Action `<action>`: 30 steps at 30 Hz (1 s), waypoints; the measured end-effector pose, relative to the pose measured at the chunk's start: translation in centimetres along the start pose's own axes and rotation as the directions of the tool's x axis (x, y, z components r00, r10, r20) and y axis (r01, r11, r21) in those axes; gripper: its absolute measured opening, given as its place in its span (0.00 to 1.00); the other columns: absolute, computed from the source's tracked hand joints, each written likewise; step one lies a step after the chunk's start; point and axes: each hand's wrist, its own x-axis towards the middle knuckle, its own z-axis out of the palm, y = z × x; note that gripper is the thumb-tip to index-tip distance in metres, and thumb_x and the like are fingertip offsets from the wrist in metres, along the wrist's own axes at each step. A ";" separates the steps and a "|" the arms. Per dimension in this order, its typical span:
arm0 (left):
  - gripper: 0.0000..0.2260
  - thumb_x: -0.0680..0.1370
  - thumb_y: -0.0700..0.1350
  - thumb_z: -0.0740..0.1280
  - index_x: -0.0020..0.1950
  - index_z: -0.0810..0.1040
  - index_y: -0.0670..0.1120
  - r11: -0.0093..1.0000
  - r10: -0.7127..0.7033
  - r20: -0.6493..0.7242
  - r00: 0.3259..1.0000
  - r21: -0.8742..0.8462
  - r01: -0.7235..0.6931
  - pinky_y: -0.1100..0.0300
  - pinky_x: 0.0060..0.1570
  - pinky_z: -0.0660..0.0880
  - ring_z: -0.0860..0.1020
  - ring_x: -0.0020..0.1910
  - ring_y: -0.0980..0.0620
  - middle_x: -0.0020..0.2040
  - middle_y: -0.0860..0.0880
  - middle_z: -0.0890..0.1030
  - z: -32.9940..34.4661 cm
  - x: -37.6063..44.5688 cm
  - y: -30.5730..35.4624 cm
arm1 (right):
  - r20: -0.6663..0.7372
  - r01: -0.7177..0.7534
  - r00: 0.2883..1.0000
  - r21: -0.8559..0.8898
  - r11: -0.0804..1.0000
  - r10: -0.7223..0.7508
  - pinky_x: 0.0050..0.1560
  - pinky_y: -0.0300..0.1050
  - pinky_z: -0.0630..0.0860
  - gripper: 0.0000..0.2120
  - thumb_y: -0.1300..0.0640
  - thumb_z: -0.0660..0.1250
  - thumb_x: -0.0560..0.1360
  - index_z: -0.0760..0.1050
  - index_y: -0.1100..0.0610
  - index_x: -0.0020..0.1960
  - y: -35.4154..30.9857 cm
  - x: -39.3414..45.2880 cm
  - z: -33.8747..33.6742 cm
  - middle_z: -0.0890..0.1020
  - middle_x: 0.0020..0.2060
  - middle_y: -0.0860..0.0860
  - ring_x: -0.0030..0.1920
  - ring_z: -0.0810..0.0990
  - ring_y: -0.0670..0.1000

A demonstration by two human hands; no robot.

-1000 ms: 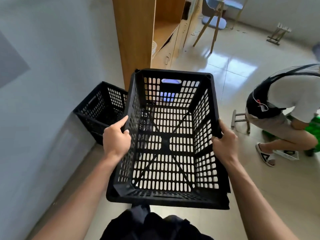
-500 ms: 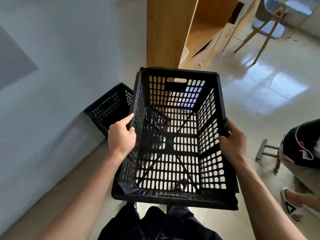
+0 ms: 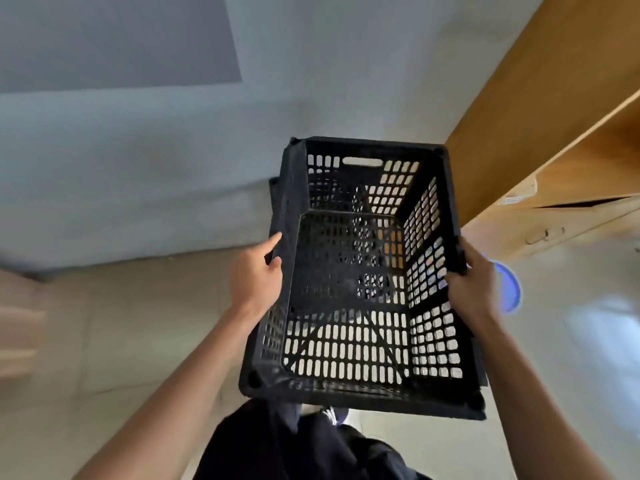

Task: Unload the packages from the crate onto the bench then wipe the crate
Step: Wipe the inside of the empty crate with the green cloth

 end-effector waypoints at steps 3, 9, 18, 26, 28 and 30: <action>0.23 0.80 0.37 0.68 0.73 0.75 0.54 0.998 -0.056 -0.058 0.997 -0.016 0.055 0.62 0.20 0.61 0.62 0.19 0.55 0.23 0.52 0.75 0.3 0.7 -0.7 | 0.050 0.070 0.996 -0.012 0.998 -0.069 0.31 0.35 0.72 0.38 0.70 0.62 0.71 0.70 0.36 0.72 -1.2 2.6 1.1 0.84 0.44 0.42 0.37 0.78 0.40; 0.23 0.80 0.36 0.68 0.71 0.77 0.54 0.995 -0.094 -0.119 0.988 0.014 0.097 0.63 0.20 0.62 0.62 0.18 0.56 0.22 0.53 0.74 0.9 3.6 -1.1 | 0.099 0.114 0.988 0.041 0.993 -0.118 0.32 0.35 0.71 0.35 0.71 0.61 0.73 0.72 0.37 0.69 -2.6 6.1 2.9 0.84 0.40 0.37 0.37 0.80 0.39; 0.22 0.80 0.35 0.68 0.71 0.77 0.54 0.989 -0.141 -0.132 0.981 0.035 0.146 0.63 0.19 0.64 0.65 0.18 0.56 0.30 0.55 0.81 2.5 7.2 0.0 | 0.156 0.055 0.986 0.070 0.996 -0.065 0.50 0.48 0.79 0.33 0.71 0.61 0.74 0.71 0.47 0.75 -2.3 11.5 4.8 0.85 0.55 0.51 0.53 0.83 0.53; 0.18 0.79 0.34 0.69 0.66 0.82 0.50 0.981 -0.161 -0.222 0.962 0.073 0.181 0.69 0.21 0.66 0.71 0.20 0.57 0.42 0.53 0.86 4.3 9.8 1.7 | 0.245 0.049 0.966 0.125 0.991 -0.078 0.42 0.35 0.81 0.36 0.73 0.60 0.74 0.69 0.48 0.77 -2.2 17.7 6.4 0.84 0.53 0.43 0.46 0.83 0.41; 0.16 0.79 0.34 0.68 0.63 0.84 0.50 0.982 -0.165 -0.229 0.959 0.055 0.182 0.63 0.22 0.68 0.70 0.20 0.56 0.50 0.51 0.87 4.8 10.4 1.7 | 0.259 0.065 0.961 0.137 0.988 -0.099 0.42 0.37 0.80 0.35 0.73 0.60 0.74 0.68 0.49 0.77 -2.3 18.9 6.7 0.83 0.50 0.40 0.47 0.82 0.45; 0.15 0.79 0.34 0.68 0.60 0.85 0.49 0.985 -0.148 -0.229 0.962 0.057 0.165 0.62 0.24 0.68 0.70 0.20 0.55 0.49 0.51 0.87 5.2 10.9 1.7 | 0.256 0.068 0.961 0.135 0.989 -0.101 0.46 0.37 0.79 0.36 0.73 0.60 0.74 0.67 0.49 0.78 -2.2 20.1 7.3 0.83 0.48 0.40 0.45 0.82 0.39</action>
